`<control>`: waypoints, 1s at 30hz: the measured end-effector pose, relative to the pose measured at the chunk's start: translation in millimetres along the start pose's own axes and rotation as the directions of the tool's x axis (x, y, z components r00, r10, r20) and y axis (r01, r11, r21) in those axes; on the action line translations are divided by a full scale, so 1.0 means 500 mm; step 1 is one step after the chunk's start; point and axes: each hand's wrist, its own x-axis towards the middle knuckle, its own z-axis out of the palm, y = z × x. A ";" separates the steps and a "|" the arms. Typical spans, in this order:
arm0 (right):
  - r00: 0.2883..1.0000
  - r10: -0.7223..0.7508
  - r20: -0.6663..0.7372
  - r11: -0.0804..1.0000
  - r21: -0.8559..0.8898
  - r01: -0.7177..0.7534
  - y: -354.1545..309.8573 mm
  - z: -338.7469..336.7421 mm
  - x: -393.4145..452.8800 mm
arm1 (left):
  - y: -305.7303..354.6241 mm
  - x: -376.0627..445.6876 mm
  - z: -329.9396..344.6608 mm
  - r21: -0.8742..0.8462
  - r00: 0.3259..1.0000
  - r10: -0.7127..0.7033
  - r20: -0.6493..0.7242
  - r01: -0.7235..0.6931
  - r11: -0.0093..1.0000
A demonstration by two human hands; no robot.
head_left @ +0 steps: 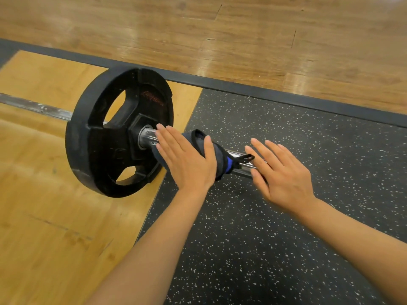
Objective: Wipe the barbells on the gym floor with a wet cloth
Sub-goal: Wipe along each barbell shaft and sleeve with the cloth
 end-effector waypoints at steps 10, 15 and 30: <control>1.000 -0.001 -0.013 1.000 0.012 0.001 0.003 0.000 0.001 | -0.062 0.078 -0.034 0.190 0.958 0.278 0.068 -0.286 0.939; 0.999 -0.005 -0.034 1.000 0.026 0.005 -0.003 -0.002 -0.002 | -0.093 0.105 -0.064 0.260 0.874 0.483 0.050 -0.478 0.839; 0.999 -0.006 -0.037 0.999 0.036 0.007 0.000 0.001 -0.004 | -0.149 0.162 -0.074 0.018 0.795 0.586 0.155 -0.596 0.803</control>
